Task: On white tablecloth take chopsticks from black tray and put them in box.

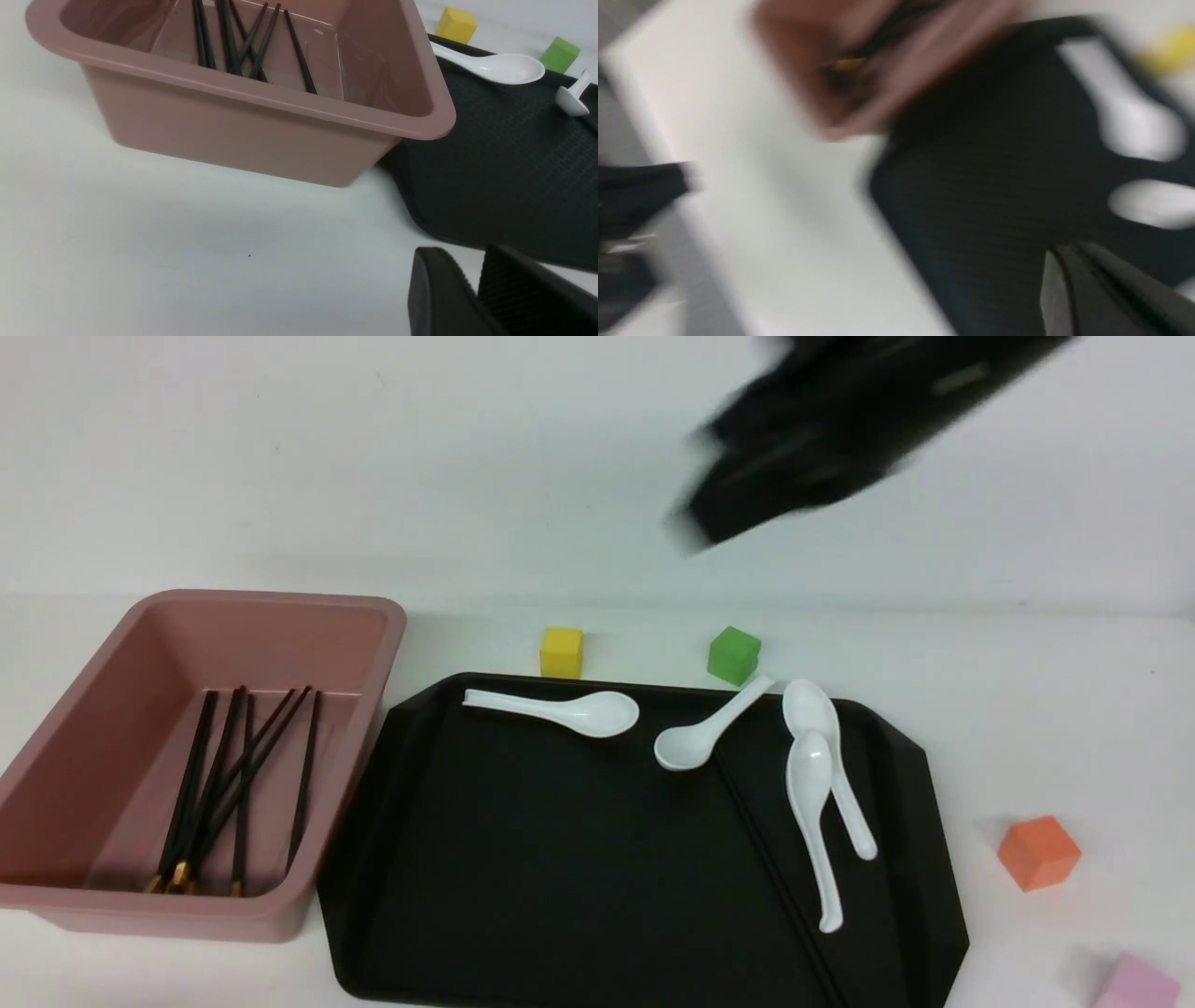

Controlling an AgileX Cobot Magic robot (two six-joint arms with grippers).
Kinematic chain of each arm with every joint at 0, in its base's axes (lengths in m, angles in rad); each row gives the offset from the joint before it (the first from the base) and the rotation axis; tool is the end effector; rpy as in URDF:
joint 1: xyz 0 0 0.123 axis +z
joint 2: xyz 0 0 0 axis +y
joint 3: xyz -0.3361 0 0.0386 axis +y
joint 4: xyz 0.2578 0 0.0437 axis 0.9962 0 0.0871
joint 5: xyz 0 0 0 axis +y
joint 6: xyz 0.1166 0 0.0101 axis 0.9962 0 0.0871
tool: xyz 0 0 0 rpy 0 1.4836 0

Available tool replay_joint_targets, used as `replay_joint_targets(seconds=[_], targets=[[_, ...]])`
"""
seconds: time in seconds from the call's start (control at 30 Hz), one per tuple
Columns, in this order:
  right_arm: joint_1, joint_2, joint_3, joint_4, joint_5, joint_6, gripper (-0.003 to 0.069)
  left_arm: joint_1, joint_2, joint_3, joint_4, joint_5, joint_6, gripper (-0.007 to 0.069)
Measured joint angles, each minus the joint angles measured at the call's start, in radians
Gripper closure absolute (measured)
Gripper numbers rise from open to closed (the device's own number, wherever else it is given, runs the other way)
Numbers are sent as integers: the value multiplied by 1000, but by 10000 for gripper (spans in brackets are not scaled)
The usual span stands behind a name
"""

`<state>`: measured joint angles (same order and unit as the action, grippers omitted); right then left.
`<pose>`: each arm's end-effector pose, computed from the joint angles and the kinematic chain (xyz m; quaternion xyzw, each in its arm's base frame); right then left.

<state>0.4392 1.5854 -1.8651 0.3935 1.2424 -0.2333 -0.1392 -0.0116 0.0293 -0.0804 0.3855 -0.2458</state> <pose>0.2997 0.1877 0.4897 -0.3078 0.8692 0.2287 0.3123 0.0324 -0.0081 0.1605 -0.0643 0.8066 -0.1457 0.5692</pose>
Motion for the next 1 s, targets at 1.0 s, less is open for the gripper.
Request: replay_joint_targets(seconds=[1.0], targets=[[-49, -1281, 1545, -196, -1068, 25, 653, 0, 0, 0, 0, 0, 0, 447]])
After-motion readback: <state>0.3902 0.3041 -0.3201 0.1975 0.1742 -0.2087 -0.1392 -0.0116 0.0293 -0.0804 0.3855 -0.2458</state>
